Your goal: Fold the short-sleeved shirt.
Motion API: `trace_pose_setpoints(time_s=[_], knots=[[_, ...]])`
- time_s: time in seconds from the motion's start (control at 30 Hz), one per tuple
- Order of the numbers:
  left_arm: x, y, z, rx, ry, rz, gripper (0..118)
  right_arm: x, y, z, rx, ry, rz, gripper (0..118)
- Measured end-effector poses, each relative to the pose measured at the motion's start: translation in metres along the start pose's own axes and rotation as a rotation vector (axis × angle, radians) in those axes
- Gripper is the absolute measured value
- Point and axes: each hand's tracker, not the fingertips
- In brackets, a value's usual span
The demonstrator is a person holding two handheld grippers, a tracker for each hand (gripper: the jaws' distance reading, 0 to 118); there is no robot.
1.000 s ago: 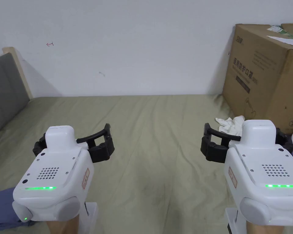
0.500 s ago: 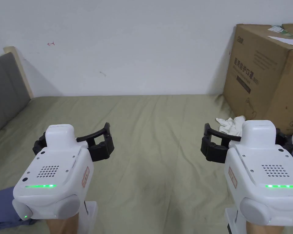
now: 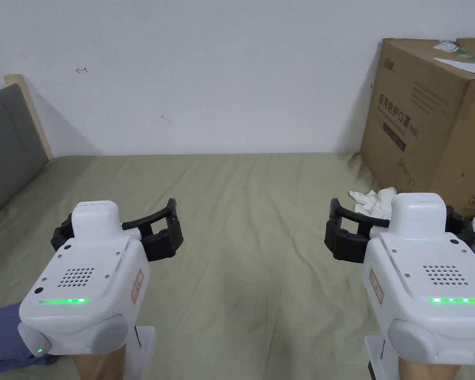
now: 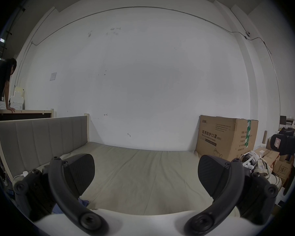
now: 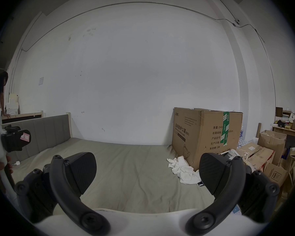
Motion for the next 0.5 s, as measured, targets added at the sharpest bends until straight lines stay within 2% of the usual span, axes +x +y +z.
trace_pose_setpoints(time_s=[0.4, 0.5], knots=[[-0.0023, 0.0006, 0.0005, 0.001, 0.001, 0.004, 118, -0.001, 0.0003, -0.0007, -0.003, -0.003, -0.004, 118], [-0.0026, 0.0009, 0.001, 0.002, 0.0, 0.007, 118, -0.004, 0.0004, -0.0017, -0.011, -0.029, 0.011, 118]])
